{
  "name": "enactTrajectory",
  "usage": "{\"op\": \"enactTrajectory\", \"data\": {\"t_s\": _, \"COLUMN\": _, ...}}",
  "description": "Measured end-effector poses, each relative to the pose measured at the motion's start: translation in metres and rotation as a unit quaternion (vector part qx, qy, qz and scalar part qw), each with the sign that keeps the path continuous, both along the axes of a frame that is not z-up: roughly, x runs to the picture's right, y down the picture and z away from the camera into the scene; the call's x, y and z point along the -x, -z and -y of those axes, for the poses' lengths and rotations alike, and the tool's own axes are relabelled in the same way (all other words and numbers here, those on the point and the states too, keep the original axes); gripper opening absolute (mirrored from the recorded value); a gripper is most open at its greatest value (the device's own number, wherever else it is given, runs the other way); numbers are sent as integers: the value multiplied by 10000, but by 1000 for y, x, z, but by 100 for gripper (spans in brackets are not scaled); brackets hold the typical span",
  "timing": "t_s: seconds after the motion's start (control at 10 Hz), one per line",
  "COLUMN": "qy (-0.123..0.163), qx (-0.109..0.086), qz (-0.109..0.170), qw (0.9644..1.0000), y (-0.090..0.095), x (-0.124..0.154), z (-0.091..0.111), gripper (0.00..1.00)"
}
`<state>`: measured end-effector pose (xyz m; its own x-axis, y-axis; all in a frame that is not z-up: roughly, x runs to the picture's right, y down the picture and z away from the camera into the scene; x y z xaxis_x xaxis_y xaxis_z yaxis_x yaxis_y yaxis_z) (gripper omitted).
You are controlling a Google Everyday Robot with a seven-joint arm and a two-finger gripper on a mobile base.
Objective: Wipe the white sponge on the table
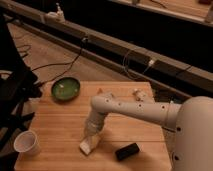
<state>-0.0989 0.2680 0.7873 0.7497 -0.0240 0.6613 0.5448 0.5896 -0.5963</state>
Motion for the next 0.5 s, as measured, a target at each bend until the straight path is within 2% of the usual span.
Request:
{"op": "enactTrajectory", "data": {"t_s": 0.2, "qy": -6, "qx": 54, "qz": 372, "qw": 9993, "y": -4, "x": 24, "z": -2, "gripper": 0}}
{"op": "enactTrajectory", "data": {"t_s": 0.4, "qy": 74, "qx": 82, "qz": 805, "qw": 9967, "y": 4, "x": 54, "z": -8, "gripper": 0}}
{"op": "enactTrajectory", "data": {"t_s": 0.5, "qy": 149, "qx": 71, "qz": 936, "qw": 9955, "y": 9, "x": 64, "z": -10, "gripper": 0}}
